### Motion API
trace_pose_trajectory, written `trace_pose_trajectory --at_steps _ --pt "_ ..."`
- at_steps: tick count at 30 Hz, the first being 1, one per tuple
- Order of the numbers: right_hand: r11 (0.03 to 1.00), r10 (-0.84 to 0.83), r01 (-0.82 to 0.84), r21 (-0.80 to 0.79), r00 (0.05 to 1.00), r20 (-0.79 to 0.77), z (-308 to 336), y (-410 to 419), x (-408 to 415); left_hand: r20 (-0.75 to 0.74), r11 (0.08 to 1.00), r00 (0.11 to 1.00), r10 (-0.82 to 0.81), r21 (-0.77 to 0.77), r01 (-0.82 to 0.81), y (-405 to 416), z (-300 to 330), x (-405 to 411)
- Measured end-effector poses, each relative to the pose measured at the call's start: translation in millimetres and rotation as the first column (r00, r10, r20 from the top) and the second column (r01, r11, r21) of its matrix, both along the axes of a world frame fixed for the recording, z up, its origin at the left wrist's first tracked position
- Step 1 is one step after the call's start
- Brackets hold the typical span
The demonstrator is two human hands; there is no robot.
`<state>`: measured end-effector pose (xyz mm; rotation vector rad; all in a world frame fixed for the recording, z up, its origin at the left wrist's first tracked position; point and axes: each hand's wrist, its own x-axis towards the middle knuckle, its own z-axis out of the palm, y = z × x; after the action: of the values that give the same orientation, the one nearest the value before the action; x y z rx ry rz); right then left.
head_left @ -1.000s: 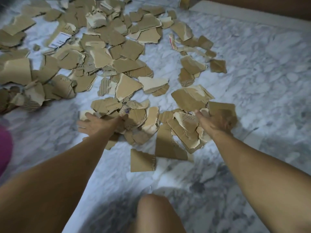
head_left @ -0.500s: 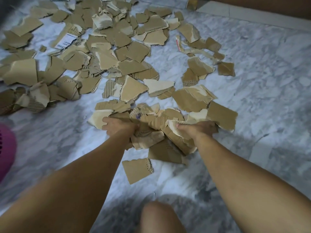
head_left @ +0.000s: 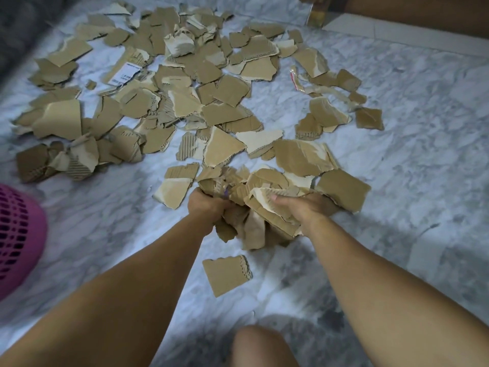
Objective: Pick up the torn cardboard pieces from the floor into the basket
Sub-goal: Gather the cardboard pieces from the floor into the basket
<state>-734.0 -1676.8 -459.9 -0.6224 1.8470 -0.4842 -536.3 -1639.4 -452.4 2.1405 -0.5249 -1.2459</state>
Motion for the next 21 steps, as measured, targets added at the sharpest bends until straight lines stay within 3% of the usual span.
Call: trace_pose_trajectory --at_steps 4,15,21 --pt "1.000 0.012 -0.011 -0.005 0.987 0.160 11 -4 4 -0.052 0.998 0.997 0.050 -0.045 -0.053 2 18 20" --pt "0.992 0.089 -0.056 -0.116 0.949 0.302 114 -11 61 -0.046 0.953 0.985 0.165 -0.251 -0.172 20 125 100" --pt "0.961 0.228 -0.153 -0.231 0.910 0.346 194 -2 119 0.043 0.912 0.965 0.258 -0.340 -0.229 50 206 161"
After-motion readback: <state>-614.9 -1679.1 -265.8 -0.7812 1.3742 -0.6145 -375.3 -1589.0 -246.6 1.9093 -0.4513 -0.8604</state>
